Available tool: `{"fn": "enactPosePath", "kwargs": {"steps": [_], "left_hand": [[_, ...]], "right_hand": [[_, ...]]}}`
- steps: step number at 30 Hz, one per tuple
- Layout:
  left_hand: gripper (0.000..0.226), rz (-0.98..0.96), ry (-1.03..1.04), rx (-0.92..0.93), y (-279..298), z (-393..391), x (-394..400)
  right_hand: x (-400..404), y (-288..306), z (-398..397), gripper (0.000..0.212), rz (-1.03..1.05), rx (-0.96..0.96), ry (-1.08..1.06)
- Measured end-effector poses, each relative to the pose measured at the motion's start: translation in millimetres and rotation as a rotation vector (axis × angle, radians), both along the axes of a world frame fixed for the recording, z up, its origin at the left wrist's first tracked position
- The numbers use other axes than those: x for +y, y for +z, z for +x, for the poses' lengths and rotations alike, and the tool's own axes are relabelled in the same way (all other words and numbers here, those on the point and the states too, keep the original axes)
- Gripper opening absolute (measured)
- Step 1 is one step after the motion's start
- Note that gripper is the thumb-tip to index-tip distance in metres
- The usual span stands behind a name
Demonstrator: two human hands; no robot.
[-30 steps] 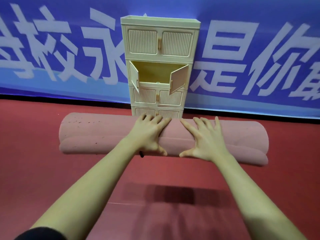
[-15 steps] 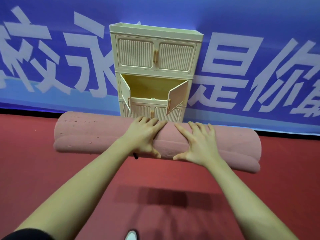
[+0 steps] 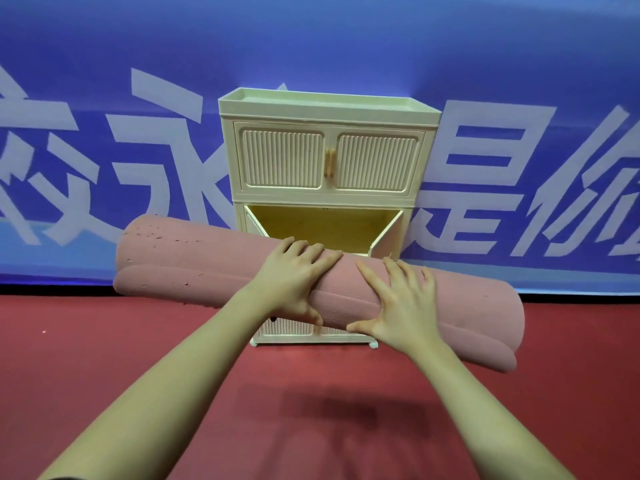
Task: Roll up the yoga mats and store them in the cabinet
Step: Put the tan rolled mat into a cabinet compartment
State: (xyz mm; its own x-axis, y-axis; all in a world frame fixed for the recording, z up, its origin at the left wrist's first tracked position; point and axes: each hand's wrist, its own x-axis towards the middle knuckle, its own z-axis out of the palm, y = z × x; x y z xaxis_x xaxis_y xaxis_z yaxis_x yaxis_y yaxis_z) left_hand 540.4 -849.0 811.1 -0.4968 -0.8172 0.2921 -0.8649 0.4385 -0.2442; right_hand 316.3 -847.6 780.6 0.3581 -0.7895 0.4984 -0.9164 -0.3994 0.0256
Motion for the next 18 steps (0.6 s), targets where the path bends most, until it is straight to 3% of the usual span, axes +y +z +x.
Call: {"fn": "enactPosePath", "kwargs": {"steps": [18], "left_hand": [[0.114, -0.014, -0.096, -0.195, 33, 46, -282]], "right_hand": [[-264, -18, 64, 0.105, -0.020, -0.197, -0.097]]}}
